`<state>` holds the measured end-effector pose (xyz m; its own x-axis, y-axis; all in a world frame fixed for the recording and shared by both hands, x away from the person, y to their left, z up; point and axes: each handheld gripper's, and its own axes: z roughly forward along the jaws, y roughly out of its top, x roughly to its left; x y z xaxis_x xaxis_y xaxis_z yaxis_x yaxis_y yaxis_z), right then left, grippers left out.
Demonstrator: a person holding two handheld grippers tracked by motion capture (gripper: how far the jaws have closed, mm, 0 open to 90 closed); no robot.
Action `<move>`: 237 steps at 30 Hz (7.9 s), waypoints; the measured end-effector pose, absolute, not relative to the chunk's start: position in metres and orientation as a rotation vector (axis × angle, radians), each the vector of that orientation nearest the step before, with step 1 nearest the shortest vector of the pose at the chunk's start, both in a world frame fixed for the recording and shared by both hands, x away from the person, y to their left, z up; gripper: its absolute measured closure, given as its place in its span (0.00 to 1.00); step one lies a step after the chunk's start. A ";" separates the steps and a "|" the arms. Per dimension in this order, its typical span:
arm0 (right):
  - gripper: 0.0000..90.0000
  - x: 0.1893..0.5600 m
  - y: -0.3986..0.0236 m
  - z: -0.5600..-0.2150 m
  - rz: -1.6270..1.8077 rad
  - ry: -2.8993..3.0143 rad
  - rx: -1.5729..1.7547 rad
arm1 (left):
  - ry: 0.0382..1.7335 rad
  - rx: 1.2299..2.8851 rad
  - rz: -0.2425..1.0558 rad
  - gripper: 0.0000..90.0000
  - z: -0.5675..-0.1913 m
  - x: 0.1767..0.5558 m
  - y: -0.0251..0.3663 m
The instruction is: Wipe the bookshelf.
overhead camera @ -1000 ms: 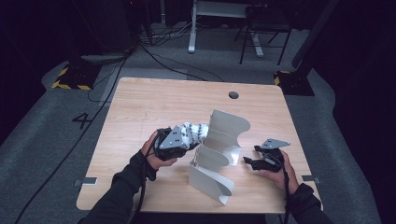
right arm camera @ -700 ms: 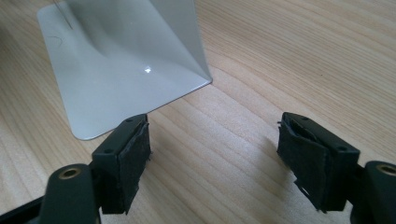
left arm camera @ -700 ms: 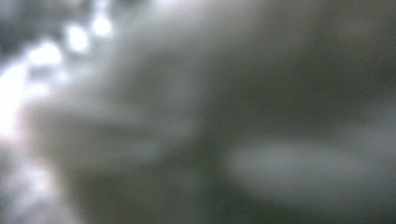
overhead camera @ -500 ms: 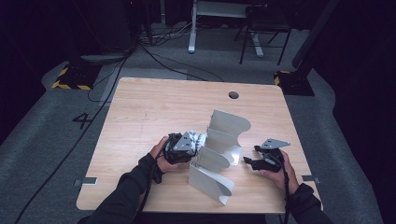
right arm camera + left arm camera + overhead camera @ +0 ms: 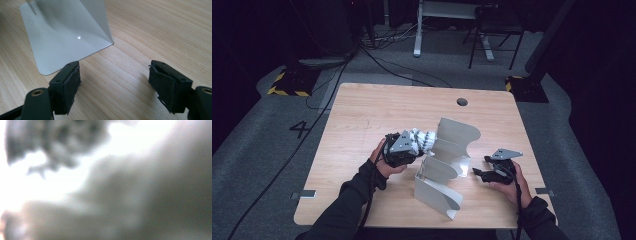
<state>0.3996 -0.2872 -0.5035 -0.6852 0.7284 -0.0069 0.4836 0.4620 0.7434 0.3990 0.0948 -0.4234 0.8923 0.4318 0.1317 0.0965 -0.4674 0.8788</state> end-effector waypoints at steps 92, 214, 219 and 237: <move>0.29 0.399 -0.287 -0.504 1.063 2.388 1.034 | 0.361 2.293 0.341 0.84 -0.466 0.389 0.087; 0.28 0.399 -0.286 -0.504 1.060 2.388 1.033 | 0.417 2.172 0.427 0.83 -0.411 0.444 0.074; 0.28 0.399 -0.286 -0.504 1.062 2.387 1.033 | 0.374 2.138 0.430 0.83 -0.399 0.432 0.078; 0.28 0.399 -0.286 -0.504 1.062 2.388 1.031 | 0.298 2.173 0.444 0.83 -0.410 0.366 0.110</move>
